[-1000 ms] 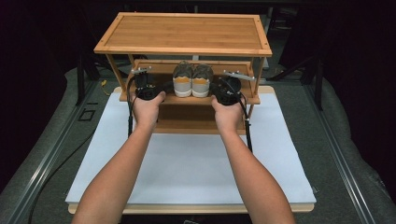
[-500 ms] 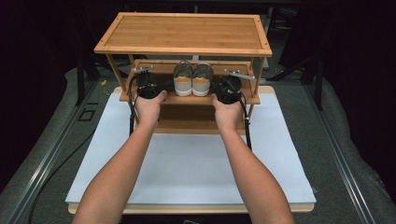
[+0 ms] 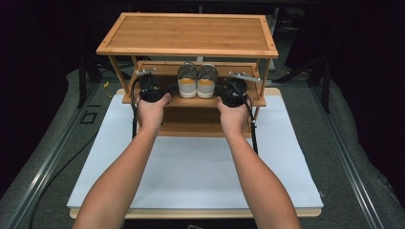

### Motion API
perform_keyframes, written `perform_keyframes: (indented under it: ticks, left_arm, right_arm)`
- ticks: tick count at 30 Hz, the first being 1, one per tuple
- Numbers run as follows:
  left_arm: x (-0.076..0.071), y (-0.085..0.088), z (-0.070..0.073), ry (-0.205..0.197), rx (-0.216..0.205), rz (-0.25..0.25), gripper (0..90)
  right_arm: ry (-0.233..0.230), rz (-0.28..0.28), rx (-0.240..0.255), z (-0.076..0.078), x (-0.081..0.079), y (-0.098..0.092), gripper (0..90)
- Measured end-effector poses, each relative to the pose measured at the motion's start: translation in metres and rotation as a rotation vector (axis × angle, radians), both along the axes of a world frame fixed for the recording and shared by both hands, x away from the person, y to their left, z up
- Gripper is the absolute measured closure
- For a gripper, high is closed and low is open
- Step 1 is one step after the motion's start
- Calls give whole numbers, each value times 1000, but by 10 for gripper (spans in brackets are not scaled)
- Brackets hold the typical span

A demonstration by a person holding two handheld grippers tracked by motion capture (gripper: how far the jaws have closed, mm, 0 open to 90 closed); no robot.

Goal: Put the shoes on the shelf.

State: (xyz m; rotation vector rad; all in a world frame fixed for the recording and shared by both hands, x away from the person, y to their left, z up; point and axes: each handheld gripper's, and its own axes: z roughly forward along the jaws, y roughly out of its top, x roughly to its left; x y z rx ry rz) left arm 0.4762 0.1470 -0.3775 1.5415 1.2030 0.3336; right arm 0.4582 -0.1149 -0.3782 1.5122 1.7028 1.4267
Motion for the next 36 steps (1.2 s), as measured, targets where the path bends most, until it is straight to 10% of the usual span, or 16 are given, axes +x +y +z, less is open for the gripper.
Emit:
perform_keyframes:
  ticks: [21, 36]
  left_arm:
    - [-36, 9, 20, -37, -33, -84, 733]
    - [-65, 25, 18, -48, 19, -123, 609]
  right_arm:
    - [-8, 75, -3, 14, -28, 1, 793]
    - [-22, 112, -18, 13, -63, -12, 693]
